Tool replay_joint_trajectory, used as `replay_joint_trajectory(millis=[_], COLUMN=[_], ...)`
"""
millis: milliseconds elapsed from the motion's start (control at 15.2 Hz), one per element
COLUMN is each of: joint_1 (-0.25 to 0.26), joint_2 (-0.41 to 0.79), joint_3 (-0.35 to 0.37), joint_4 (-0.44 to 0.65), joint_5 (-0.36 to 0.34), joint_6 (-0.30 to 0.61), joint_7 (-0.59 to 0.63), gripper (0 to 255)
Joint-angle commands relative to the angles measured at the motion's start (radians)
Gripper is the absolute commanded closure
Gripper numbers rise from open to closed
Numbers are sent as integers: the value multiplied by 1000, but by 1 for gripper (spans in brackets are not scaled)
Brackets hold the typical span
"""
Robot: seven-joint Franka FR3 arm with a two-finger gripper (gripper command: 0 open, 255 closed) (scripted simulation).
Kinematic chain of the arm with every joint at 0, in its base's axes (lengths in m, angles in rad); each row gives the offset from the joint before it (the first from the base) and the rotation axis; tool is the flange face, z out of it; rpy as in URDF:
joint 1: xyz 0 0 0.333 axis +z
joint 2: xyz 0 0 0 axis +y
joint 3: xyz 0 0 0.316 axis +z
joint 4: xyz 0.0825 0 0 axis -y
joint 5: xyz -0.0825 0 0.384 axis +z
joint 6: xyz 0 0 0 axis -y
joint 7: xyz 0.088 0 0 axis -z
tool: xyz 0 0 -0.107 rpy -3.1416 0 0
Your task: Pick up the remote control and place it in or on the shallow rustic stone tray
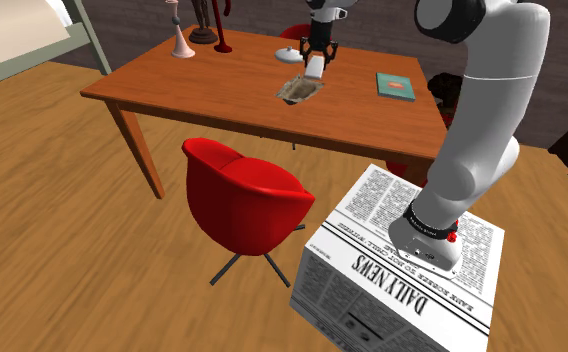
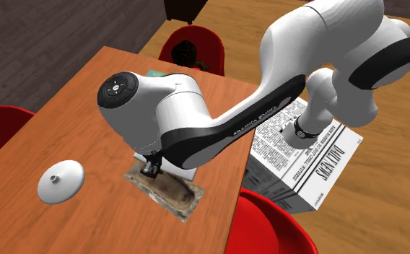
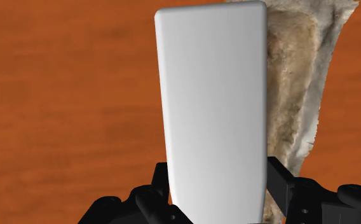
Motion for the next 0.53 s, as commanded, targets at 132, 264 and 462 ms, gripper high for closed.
replay_joint_trajectory(millis=[132,264,462], joint_1=[23,24,24], joint_2=[128,130,136], joint_3=[18,18,19], joint_4=[192,168,137], joint_5=[9,9,10], joint_6=[-63,-37,0], joint_7=[47,47,46], gripper=[255,255,255])
